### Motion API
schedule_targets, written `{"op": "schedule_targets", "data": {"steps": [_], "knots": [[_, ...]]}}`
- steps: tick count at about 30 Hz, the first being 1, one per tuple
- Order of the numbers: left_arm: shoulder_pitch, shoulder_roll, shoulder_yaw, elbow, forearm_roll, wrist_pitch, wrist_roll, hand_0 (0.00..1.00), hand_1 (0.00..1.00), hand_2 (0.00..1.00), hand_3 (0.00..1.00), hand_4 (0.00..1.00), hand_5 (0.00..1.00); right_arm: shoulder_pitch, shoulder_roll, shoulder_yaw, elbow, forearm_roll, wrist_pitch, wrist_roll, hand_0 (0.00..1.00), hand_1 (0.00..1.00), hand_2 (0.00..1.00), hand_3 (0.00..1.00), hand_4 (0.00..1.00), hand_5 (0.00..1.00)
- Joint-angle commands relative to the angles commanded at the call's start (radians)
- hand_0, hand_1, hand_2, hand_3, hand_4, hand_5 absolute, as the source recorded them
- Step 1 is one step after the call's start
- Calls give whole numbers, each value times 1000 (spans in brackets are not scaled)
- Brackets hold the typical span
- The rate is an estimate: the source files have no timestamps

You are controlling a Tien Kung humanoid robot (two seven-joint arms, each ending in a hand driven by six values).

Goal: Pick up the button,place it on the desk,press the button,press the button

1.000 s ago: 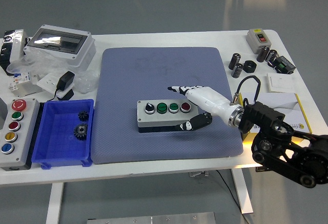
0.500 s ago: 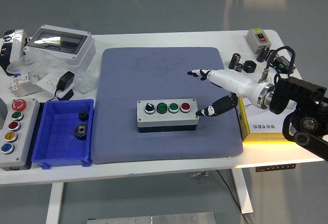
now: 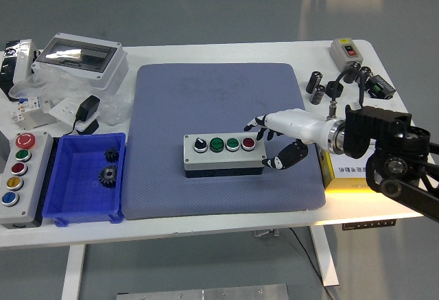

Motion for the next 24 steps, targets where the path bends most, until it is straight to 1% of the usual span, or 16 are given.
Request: {"op": "schedule_targets", "data": {"steps": [1,6,7,12,13,18,19,24], "knots": [[0,0,1,0,-1,0,-1,647,622,620,682,796,218,1,2,-2,1,-5,-6,-3,230,302,525,876,433,2],[1,-2,2,0,-3,-2,-2,647,622,620,682,796,218,7,7,-2,6,-30,-28,-23,230,302,525,876,433,2],[1,-2,2,0,-3,-2,-2,648,622,620,683,798,222,7,8,-2,6,-34,-28,-27,219,310,552,860,422,2],[0,-3,2,0,-4,-3,-4,648,622,620,683,798,222,8,11,-3,2,-37,-16,-39,219,310,552,860,422,2],[0,-3,3,0,-5,-3,-4,648,623,620,684,798,219,7,12,-2,1,-37,-16,-38,175,290,614,788,164,2],[1,-3,4,0,-6,-3,-4,648,623,620,684,798,219,1,13,4,-9,-35,-19,-35,175,290,614,788,164,2],[1,-3,5,0,-7,-3,-4,648,623,620,685,800,219,0,14,3,-11,-35,-19,-35,92,245,612,705,197,231],[2,-4,7,0,-9,-4,-4,648,623,620,685,800,219,-3,15,0,-13,-36,-23,-26,92,245,612,705,197,231]]}}
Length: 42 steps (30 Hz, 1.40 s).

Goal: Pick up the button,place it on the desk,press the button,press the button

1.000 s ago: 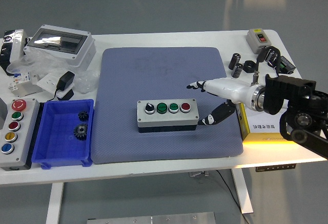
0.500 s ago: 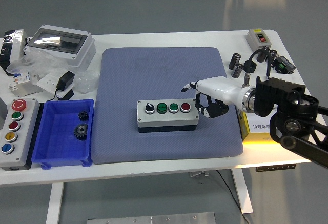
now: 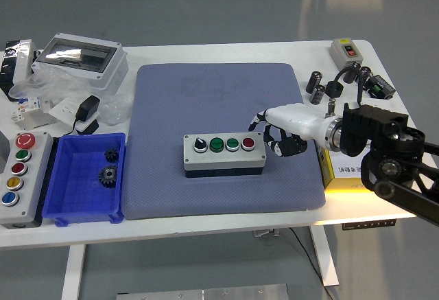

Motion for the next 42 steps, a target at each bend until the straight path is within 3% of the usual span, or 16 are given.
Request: {"op": "schedule_targets", "data": {"steps": [1,6,7,18,19,24,25,30,31,36,37,42], "knots": [[0,0,0,0,0,0,0,649,623,620,686,800,217,0,1,1,1,0,-2,3,83,230,597,680,231,387],[-1,-1,1,0,-1,-1,-1,649,623,620,686,800,217,1,2,5,2,-2,-3,5,83,230,597,680,231,387],[-1,-1,2,0,-1,-1,-1,650,624,620,688,801,220,1,2,6,1,0,-1,4,88,227,591,704,224,445],[0,-3,2,0,-1,-2,-1,650,624,620,688,802,220,3,9,1,-13,-15,-4,-12,101,238,589,710,237,441],[0,-3,2,0,-2,-3,-1,651,624,620,689,801,219,6,11,-5,-14,-17,-1,-15,112,247,588,716,325,438],[0,-3,3,0,-2,-3,-2,651,624,620,689,801,219,16,21,-28,-13,-14,10,-20,112,247,588,716,325,438],[0,-3,3,0,-2,-3,-2,651,624,620,689,803,222,19,23,-30,-13,-12,9,-18,253,522,743,864,709,586],[-1,-3,1,0,4,-4,0,651,624,620,689,803,222,25,27,-31,-11,1,2,-7,253,522,743,864,709,586],[-1,-3,2,0,3,-4,0,652,624,620,688,803,225,26,28,-31,-11,4,1,-6,300,546,708,877,733,587],[-1,-3,3,0,2,-5,0,652,624,620,688,803,225,28,29,-40,-15,15,5,-6,300,546,708,877,733,587],[-1,-3,3,0,3,-5,0,652,624,620,689,807,227,29,28,-42,-16,16,7,-7,165,257,348,754,288,221],[0,-3,4,0,2,-6,1,652,624,620,689,807,227,34,27,-58,-18,18,14,-15,165,257,348,754,288,221]]}}
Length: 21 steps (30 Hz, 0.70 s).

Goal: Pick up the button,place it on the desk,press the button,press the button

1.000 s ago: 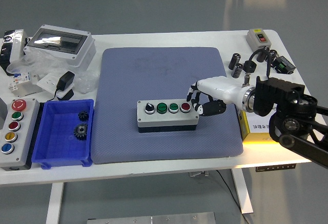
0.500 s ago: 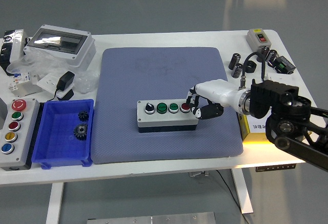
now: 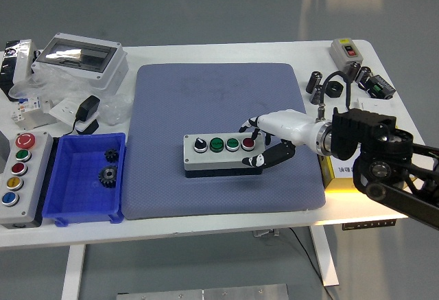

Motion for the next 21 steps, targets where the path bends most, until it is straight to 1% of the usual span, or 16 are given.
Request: {"op": "schedule_targets", "data": {"steps": [1,6,7,12,13,15,21], "knots": [[0,0,0,0,0,0,0,652,624,620,688,808,229,2,1,-4,-1,0,0,-1,95,168,251,796,380,15],[-1,0,0,0,1,0,0,652,624,620,688,808,229,12,6,-16,-6,-6,-4,-4,95,168,251,796,380,15],[-1,0,1,0,1,0,0,652,624,620,688,808,230,13,7,-17,-8,-7,-5,-4,71,134,218,816,409,2],[0,1,1,0,2,-1,0,652,624,620,688,808,230,20,13,-24,-15,-11,-14,-4,71,134,218,816,409,2],[0,1,1,0,2,-1,0,651,624,620,687,809,232,22,15,-26,-16,-10,-15,-4,62,124,196,794,386,2],[0,1,1,0,2,-1,0,651,624,620,687,809,232,24,19,-31,-18,-9,-17,-4,62,124,196,794,386,2],[2,2,3,0,2,-2,0,651,626,620,687,810,233,37,43,-55,-34,-2,-24,-1,52,117,185,783,395,2]]}}
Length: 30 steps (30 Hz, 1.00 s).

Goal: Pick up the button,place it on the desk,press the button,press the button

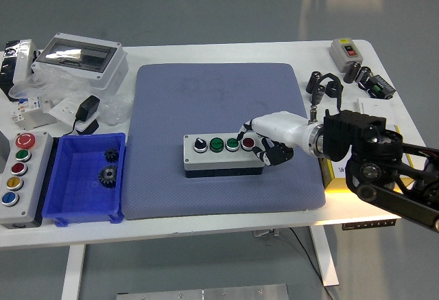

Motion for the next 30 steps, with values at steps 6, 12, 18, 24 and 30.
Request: {"op": "schedule_targets", "data": {"steps": [6,12,18,24,30], "knots": [[-1,1,1,0,1,-1,0,651,625,620,686,810,233,6,22,-17,-23,3,-7,-1,42,110,179,777,389,2],[-2,1,3,0,-1,-1,0,651,625,620,686,810,234,7,33,-27,-43,2,-13,-4,39,105,176,774,397,2],[-3,1,6,0,-6,-3,-3,651,625,620,686,810,234,6,42,-41,-69,-6,-16,-6,38,106,176,775,405,2],[-3,0,8,0,-9,-3,-3,651,625,620,686,810,234,6,38,-29,-57,-4,-32,12,37,104,174,774,407,2],[-2,-2,6,0,-10,-3,-5,652,625,620,686,810,234,-20,-4,79,15,61,21,15,36,103,172,758,409,2]]}}
